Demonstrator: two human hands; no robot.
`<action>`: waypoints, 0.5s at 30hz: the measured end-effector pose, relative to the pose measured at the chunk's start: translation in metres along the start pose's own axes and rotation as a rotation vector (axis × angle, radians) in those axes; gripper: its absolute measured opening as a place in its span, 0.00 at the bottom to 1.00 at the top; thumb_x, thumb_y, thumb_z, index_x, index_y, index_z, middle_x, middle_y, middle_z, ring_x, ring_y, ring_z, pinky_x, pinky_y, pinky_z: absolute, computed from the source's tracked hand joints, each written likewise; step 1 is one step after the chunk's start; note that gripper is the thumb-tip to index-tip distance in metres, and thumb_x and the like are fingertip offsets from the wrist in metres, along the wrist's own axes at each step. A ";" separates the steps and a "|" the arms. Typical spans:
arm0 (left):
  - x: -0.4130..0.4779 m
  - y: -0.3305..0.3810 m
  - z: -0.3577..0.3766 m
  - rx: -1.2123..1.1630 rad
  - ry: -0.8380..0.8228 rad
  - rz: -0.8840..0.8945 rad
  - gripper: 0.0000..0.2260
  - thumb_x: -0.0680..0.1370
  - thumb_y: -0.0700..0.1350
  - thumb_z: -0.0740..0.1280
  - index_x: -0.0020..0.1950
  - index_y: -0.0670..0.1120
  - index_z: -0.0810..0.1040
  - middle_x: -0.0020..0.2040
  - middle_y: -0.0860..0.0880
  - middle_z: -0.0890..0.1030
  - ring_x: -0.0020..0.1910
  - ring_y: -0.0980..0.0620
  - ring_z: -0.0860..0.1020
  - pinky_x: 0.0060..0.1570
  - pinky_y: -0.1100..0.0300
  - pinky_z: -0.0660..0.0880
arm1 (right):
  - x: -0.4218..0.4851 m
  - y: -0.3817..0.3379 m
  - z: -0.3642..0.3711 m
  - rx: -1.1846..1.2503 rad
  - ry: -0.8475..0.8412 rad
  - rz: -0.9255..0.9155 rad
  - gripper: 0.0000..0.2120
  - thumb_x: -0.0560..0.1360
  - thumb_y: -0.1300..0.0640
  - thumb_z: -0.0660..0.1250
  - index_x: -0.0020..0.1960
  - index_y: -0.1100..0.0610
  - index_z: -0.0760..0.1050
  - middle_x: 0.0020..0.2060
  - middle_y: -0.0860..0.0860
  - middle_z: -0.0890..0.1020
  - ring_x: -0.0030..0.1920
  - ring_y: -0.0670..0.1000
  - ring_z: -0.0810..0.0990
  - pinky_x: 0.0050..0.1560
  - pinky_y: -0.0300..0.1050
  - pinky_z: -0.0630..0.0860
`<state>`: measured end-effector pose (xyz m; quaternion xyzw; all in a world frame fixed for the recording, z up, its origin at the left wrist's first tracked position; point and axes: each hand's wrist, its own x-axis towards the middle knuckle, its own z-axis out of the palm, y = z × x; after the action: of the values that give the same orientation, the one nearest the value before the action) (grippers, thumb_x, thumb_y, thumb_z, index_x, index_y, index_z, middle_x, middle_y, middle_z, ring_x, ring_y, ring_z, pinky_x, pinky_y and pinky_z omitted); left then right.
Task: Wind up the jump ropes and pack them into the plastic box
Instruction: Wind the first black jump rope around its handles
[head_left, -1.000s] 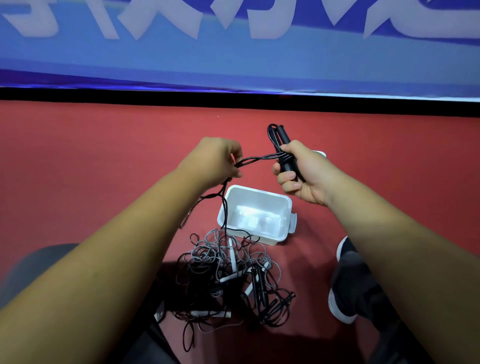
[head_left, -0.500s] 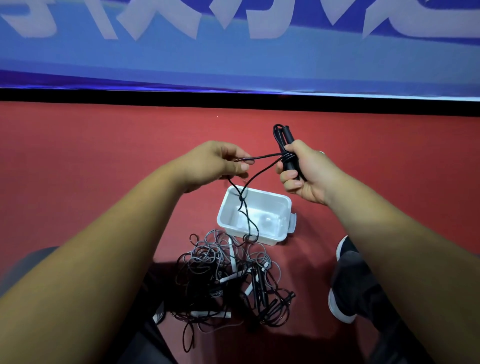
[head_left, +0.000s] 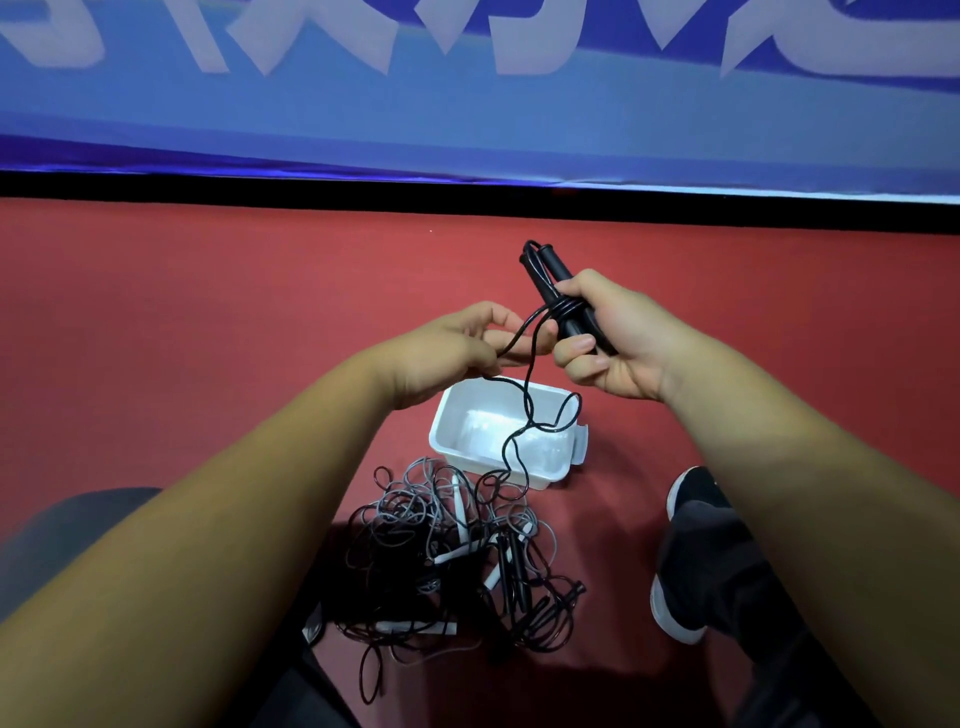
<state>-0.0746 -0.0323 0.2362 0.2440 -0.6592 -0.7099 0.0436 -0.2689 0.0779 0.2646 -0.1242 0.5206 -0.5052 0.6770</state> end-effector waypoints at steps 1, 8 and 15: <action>0.001 0.000 0.000 0.013 -0.027 0.000 0.22 0.76 0.25 0.57 0.68 0.39 0.71 0.64 0.41 0.83 0.69 0.45 0.78 0.74 0.43 0.65 | 0.000 -0.001 -0.001 0.007 -0.010 0.007 0.10 0.82 0.49 0.64 0.53 0.55 0.68 0.39 0.53 0.76 0.28 0.44 0.62 0.23 0.35 0.55; -0.005 0.010 0.000 0.048 -0.060 0.006 0.15 0.87 0.43 0.59 0.69 0.39 0.79 0.47 0.47 0.78 0.49 0.48 0.78 0.61 0.53 0.74 | -0.006 -0.010 -0.005 0.037 0.064 -0.053 0.09 0.82 0.50 0.63 0.54 0.54 0.67 0.37 0.52 0.76 0.28 0.44 0.62 0.21 0.35 0.56; -0.011 0.007 -0.013 0.311 -0.036 0.001 0.16 0.88 0.50 0.58 0.63 0.48 0.84 0.38 0.49 0.71 0.39 0.49 0.67 0.44 0.57 0.68 | -0.011 -0.010 -0.007 0.039 0.036 -0.071 0.10 0.81 0.47 0.63 0.51 0.52 0.66 0.37 0.51 0.74 0.28 0.44 0.60 0.21 0.34 0.54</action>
<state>-0.0619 -0.0411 0.2461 0.2347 -0.7620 -0.6035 -0.0063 -0.2797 0.0852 0.2746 -0.1202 0.5180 -0.5411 0.6514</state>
